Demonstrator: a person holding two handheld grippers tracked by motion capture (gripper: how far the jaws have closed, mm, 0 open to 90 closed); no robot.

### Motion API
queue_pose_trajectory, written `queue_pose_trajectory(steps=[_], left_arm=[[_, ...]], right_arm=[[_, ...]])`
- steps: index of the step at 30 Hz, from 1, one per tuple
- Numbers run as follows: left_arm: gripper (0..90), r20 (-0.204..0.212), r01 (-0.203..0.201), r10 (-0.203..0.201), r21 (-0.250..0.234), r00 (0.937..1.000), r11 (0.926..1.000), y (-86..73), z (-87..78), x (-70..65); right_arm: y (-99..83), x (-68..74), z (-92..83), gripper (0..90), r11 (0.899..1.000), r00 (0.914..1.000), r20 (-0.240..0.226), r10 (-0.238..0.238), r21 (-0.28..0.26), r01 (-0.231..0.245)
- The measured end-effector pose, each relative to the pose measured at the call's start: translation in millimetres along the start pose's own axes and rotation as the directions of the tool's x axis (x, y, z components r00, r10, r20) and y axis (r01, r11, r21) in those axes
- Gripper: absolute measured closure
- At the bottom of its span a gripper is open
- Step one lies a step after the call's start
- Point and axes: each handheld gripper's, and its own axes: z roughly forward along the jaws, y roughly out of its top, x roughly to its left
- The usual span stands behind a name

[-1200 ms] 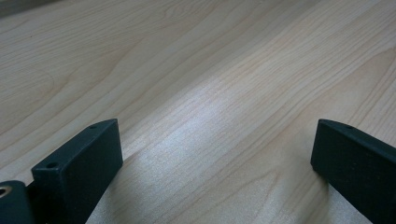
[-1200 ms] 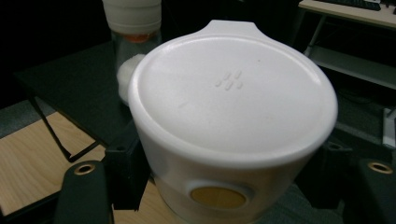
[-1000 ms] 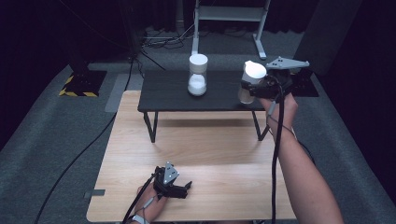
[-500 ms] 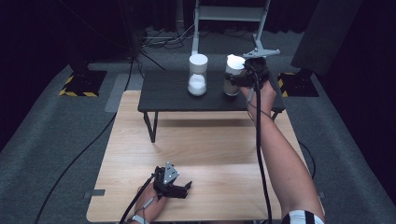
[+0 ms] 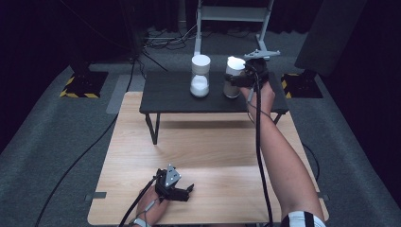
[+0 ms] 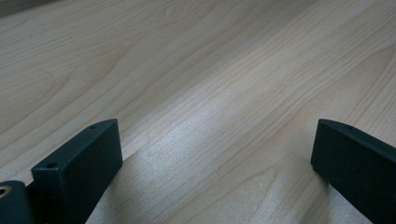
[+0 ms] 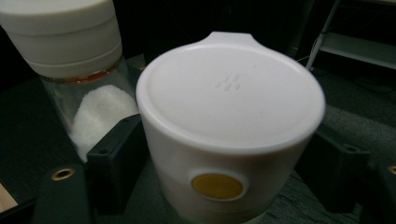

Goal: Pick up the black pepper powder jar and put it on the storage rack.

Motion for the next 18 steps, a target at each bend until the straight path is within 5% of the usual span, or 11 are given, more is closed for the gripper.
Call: queue_pose_trajectory(steps=[8, 18], left_arm=[[2.0, 0.001, -0.002, 0.002, 0.0, 1.0, 1.0, 0.1, 0.0, 0.3], [1.7, 0.001, -0.003, 0.003, 0.0, 1.0, 1.0, 0.1, 0.0, 0.7]], right_arm=[[-3.9, 4.1, -27.8, 10.9, 0.999, 1.0, -0.002, -0.005, -0.053, 0.005], [-38.9, 11.9, -80.6, 10.8, 0.994, 0.9993, 0.028, -0.023, -0.107, 0.026]])
